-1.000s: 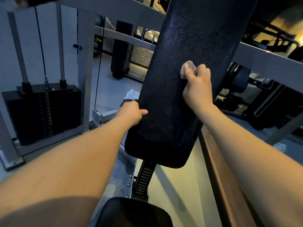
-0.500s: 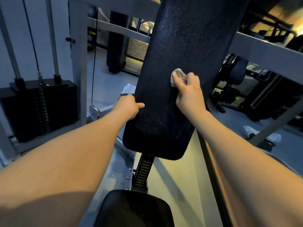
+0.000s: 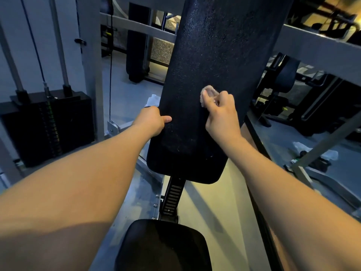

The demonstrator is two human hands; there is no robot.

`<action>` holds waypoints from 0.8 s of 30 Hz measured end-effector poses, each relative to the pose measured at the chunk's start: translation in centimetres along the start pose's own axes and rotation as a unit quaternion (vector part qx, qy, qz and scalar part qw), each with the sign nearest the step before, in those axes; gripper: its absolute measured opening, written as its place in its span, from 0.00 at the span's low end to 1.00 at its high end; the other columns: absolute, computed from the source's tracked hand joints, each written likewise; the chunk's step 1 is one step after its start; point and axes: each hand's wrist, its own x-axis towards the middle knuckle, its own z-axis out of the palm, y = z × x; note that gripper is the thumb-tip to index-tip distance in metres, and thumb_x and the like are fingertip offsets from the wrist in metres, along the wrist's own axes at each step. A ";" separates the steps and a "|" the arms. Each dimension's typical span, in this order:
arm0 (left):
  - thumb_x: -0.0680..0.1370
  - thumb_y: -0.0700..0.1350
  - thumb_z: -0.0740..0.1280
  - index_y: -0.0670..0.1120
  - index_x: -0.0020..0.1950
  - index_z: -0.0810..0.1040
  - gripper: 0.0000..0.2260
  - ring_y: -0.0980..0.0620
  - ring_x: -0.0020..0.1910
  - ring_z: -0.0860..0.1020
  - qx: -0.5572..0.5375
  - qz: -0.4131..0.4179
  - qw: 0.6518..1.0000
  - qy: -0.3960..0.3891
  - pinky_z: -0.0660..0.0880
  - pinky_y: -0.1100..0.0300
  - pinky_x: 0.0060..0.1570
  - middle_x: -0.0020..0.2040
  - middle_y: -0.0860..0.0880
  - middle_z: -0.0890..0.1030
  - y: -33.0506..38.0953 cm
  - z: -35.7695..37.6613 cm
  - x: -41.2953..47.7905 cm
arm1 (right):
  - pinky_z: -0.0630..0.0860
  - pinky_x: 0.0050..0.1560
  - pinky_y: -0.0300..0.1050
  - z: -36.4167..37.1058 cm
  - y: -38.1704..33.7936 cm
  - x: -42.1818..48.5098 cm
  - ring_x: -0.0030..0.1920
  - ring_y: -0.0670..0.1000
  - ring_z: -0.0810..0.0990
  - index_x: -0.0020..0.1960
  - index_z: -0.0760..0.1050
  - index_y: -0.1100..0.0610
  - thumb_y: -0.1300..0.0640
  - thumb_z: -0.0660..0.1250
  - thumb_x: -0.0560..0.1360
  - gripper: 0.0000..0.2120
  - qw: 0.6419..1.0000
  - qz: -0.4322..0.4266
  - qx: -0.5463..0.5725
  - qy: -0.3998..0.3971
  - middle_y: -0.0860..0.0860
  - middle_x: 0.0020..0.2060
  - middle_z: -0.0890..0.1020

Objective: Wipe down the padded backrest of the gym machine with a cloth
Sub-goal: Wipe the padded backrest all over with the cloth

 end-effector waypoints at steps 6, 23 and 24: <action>0.81 0.57 0.66 0.40 0.65 0.75 0.23 0.39 0.58 0.78 -0.002 -0.001 1.000 0.010 0.72 0.51 0.48 0.62 0.39 0.78 0.0 0.1 -0.2 | 0.71 0.38 0.50 2.3 -4.1 -8.7 0.42 0.59 0.71 0.69 0.75 0.62 0.69 0.67 0.70 0.27 0.982 -0.129 0.042 -0.133 0.58 0.47 0.70; 0.81 0.57 0.68 0.41 0.63 0.75 0.21 0.38 0.53 0.80 -0.015 -0.026 0.999 -0.015 0.80 0.47 0.52 0.57 0.40 0.79 0.3 -0.5 -0.3 | 0.66 0.35 0.48 1.5 -4.2 -8.0 0.41 0.56 0.69 0.62 0.78 0.57 0.67 0.71 0.70 0.21 0.965 -0.179 0.024 -0.191 0.54 0.43 0.69; 0.80 0.57 0.68 0.40 0.62 0.75 0.22 0.38 0.51 0.80 -0.026 -0.032 0.999 -0.025 0.81 0.46 0.51 0.56 0.40 0.79 0.6 -0.8 -0.4 | 0.68 0.35 0.50 0.8 -3.9 -6.4 0.42 0.56 0.68 0.57 0.76 0.56 0.68 0.67 0.70 0.17 0.971 -0.160 0.014 -0.177 0.54 0.43 0.67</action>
